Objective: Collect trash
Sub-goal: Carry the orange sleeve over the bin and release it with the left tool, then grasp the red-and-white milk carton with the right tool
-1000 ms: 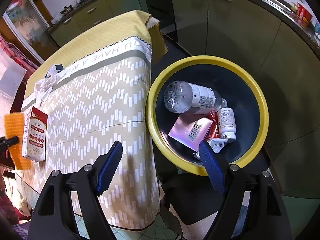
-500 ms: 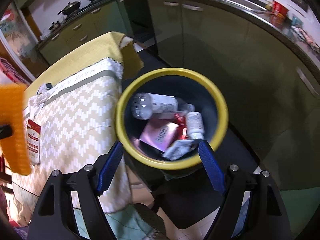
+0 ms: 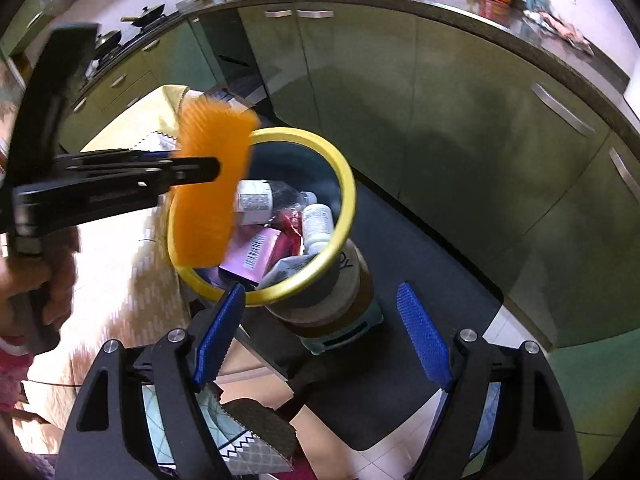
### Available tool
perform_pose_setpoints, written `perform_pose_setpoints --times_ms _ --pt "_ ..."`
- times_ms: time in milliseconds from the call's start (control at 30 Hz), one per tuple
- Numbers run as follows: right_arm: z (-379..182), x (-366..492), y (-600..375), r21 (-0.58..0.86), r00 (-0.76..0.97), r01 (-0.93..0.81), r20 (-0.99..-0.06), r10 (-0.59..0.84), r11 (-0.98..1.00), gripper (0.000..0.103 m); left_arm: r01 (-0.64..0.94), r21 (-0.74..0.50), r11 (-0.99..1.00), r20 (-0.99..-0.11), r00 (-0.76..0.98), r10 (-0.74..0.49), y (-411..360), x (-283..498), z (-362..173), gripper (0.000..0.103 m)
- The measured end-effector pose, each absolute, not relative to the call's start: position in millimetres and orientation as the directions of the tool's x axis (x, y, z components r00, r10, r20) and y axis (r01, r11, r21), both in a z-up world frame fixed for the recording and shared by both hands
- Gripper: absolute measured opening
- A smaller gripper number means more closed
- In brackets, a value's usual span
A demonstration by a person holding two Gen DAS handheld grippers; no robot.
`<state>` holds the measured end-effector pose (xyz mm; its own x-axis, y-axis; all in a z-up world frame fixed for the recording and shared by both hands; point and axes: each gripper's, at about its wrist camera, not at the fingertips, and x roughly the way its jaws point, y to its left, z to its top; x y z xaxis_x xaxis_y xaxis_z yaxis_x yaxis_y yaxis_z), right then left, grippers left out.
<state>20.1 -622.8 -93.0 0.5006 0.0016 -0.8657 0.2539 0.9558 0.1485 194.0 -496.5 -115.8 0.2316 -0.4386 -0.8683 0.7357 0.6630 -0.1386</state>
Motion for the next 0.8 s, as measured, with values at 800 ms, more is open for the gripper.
perform_pose_setpoints --times_ms 800 --pt "-90 78 -434 0.148 0.426 -0.17 -0.881 0.208 0.974 0.078 0.41 -0.108 0.906 -0.598 0.701 -0.389 -145 83 12 0.091"
